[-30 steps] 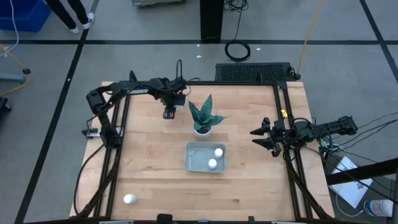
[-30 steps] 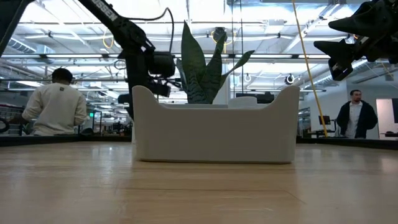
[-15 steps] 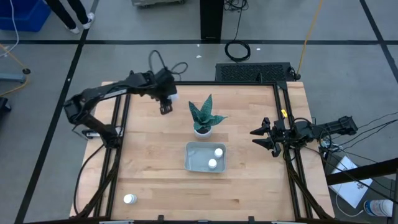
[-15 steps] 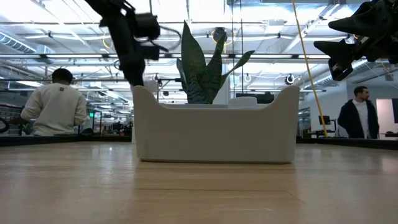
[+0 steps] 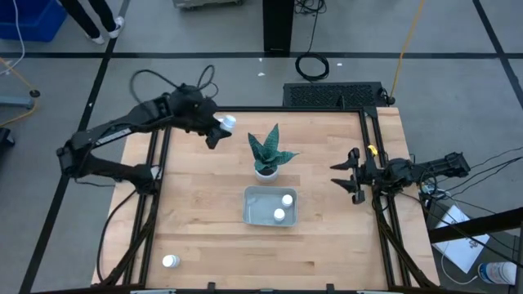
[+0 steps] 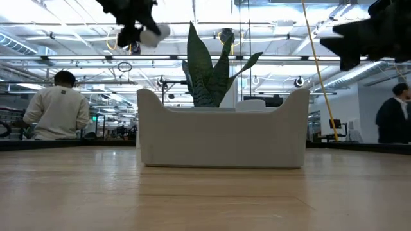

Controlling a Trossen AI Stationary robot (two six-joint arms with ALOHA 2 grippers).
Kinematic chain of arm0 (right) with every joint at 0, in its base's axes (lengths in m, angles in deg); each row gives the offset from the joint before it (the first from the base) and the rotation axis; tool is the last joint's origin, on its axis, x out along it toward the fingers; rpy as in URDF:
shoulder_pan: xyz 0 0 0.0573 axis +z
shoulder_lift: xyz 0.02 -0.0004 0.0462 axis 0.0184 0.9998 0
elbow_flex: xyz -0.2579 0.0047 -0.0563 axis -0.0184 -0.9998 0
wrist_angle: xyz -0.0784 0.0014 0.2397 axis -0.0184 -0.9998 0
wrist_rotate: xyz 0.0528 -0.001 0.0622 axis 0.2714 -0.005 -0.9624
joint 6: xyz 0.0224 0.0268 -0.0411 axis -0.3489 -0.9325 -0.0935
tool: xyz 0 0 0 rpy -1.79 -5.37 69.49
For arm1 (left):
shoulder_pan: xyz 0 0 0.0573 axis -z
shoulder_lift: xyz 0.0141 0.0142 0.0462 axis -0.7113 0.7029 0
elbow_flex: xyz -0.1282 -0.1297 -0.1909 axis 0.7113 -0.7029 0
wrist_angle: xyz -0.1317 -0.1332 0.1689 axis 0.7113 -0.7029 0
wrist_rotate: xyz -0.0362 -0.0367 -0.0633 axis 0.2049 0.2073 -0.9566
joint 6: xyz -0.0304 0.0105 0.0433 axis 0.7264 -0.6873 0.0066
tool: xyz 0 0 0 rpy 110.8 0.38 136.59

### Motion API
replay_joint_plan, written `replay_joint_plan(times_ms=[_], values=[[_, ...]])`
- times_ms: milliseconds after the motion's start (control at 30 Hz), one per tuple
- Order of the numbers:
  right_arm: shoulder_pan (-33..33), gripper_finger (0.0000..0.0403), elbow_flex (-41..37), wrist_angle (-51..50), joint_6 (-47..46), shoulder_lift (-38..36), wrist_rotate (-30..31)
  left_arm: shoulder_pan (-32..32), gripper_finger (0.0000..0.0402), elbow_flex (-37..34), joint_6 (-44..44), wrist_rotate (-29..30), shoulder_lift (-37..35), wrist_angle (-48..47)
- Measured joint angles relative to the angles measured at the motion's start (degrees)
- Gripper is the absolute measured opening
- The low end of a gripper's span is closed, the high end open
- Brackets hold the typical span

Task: Pick and place pill bottles into a basket
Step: Put the white pill bottle into the gray bin

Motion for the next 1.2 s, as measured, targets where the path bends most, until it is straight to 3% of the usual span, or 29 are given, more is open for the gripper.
replay_joint_plan(times_ms=[233,300,533,733,1033,1200], values=[[0.02,0.0196,-0.03,12.19,0.8,0.1,2.55,4.56,0.0188,0.0,7.69,-2.73,-3.74,10.45],[0.04,0.0196,-0.03,18.25,-3.44,0.51,3.87,5.92,0.0188,0.0,9.81,-2.97,-3.96,13.07],[-0.01,0.0196,-0.05,41.35,-20.12,1.18,20.57,10.98,0.0188,0.0,13.02,-2.57,-3.98,20.02],[-0.01,0.0196,-0.05,55.65,-33.99,1.18,25.51,14.04,0.0188,0.0,16.92,-2.1,-2.93,26.77],[-0.01,0.0196,-0.05,62.66,-30.81,1.2,34.91,18.67,0.0189,0.0,17.9,1.88,0.85,31.02],[0.06,0.0196,-0.03,55.18,-32.12,1.22,43.67,20.42,0.0189,0.0,18.91,2.66,3.65,32.4]])
